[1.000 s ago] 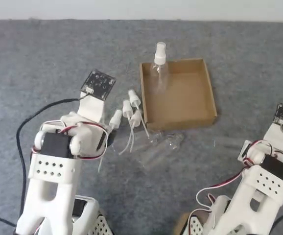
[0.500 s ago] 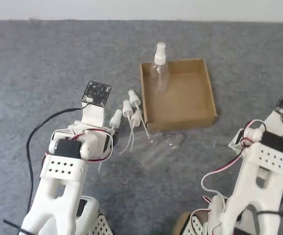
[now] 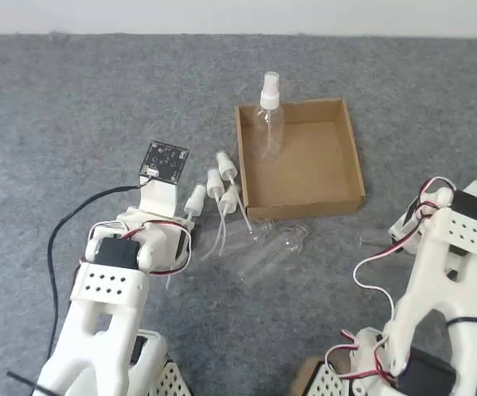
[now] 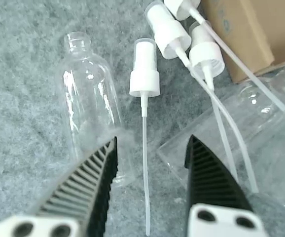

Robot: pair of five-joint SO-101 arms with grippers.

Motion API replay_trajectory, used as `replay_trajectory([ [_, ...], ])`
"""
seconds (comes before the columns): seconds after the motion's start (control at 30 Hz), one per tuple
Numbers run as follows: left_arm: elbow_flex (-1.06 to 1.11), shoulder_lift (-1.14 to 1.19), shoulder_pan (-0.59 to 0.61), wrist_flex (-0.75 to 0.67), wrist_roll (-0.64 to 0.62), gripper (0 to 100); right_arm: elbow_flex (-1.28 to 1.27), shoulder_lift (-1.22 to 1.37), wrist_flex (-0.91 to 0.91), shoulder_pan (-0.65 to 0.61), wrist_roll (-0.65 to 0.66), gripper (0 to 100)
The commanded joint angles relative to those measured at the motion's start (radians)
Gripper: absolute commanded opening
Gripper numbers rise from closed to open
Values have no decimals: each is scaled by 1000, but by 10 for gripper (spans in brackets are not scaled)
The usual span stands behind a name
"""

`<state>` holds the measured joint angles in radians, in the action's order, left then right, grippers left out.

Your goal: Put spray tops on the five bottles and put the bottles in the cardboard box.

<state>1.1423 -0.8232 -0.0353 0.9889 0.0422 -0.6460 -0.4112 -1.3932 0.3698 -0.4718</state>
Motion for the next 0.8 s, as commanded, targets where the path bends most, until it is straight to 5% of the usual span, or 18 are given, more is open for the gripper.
replay_trajectory([
  [0.0,-7,-29,8,-21,-6,204,61,-7,-5,5,-69,252],
  [0.77,-7,-28,8,-20,-6,204,-118,5,432,18,-241,253],
])
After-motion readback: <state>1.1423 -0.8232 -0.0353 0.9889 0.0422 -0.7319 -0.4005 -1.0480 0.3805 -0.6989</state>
